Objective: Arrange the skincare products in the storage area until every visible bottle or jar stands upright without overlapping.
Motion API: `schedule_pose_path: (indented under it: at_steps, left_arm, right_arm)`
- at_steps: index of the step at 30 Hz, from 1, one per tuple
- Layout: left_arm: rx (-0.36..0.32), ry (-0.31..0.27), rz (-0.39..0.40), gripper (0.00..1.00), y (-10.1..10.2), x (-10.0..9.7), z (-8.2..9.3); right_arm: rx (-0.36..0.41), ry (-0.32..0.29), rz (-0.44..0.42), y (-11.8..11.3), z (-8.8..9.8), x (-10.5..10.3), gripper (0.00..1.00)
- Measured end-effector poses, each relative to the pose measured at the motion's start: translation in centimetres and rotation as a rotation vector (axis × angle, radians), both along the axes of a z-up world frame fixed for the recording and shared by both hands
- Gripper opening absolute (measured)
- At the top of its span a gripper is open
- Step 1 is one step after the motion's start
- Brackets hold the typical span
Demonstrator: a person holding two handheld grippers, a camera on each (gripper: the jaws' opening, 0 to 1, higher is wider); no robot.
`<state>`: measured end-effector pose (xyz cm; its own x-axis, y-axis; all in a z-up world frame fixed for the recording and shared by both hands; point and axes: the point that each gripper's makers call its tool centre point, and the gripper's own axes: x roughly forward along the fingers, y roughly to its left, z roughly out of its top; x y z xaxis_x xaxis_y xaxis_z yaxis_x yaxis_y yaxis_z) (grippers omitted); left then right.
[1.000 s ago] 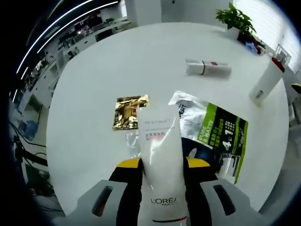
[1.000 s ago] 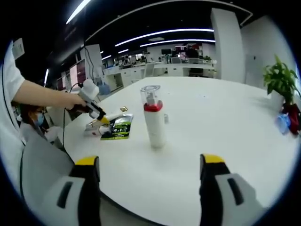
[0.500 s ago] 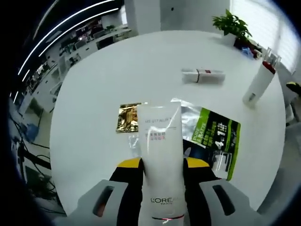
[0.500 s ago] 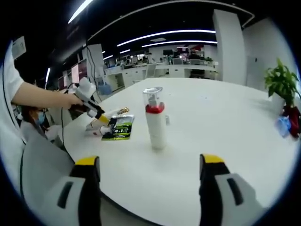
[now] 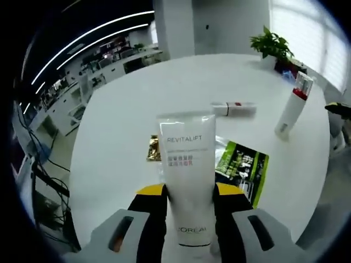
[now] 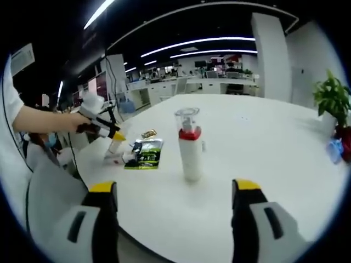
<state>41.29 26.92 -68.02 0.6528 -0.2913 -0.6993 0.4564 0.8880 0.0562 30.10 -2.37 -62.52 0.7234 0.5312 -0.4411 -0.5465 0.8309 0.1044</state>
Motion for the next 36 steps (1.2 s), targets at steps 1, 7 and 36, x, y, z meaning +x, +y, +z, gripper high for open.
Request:
schedule_pose_path:
  at_steps: [1, 7, 36]
  left_arm:
    - [-0.003, -0.005, 0.004, 0.3, 0.2, 0.0, 0.0]
    - [-0.014, -0.056, 0.041, 0.3, 0.8, -0.8, 0.8]
    - [-0.134, -0.328, -0.016, 0.3, -8.4, -4.8, 10.6]
  right_arm:
    - [0.002, -0.002, 0.005, 0.2, 0.1, 0.0, 0.86]
    - [0.002, -0.021, 0.048, 1.5, 0.7, -0.1, 0.86]
    - [0.16, -0.107, 0.13, 7.0, 6.7, 0.9, 0.82]
